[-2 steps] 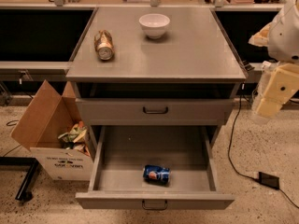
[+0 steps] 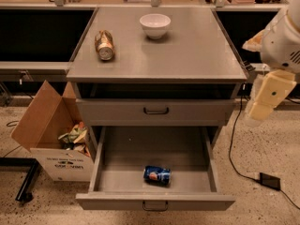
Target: Pick pepsi can from middle drawer and place on counter
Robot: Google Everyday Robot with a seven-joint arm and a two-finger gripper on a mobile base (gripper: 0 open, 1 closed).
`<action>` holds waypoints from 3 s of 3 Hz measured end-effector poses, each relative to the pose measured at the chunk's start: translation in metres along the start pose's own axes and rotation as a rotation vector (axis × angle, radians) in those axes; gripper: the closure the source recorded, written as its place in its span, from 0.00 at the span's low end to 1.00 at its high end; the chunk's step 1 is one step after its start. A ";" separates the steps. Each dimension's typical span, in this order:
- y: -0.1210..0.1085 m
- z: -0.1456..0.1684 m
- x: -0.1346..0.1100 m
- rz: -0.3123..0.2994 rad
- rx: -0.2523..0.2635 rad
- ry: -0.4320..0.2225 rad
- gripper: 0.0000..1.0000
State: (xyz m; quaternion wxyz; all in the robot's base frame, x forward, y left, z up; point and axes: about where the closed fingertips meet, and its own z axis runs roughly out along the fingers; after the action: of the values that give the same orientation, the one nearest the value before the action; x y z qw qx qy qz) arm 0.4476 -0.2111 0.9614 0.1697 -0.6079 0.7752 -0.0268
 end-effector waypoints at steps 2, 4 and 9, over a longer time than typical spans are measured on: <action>0.027 0.113 -0.024 -0.093 -0.118 -0.086 0.00; 0.050 0.187 -0.019 -0.086 -0.212 -0.101 0.00; 0.066 0.355 -0.007 -0.081 -0.254 -0.123 0.00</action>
Offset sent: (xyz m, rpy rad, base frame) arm 0.0186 0.0754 -0.1894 0.1296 0.1530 0.2094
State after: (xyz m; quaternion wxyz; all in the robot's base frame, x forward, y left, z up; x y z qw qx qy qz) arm 0.4925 -0.1288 0.6123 0.1372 -0.6556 0.7355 0.1019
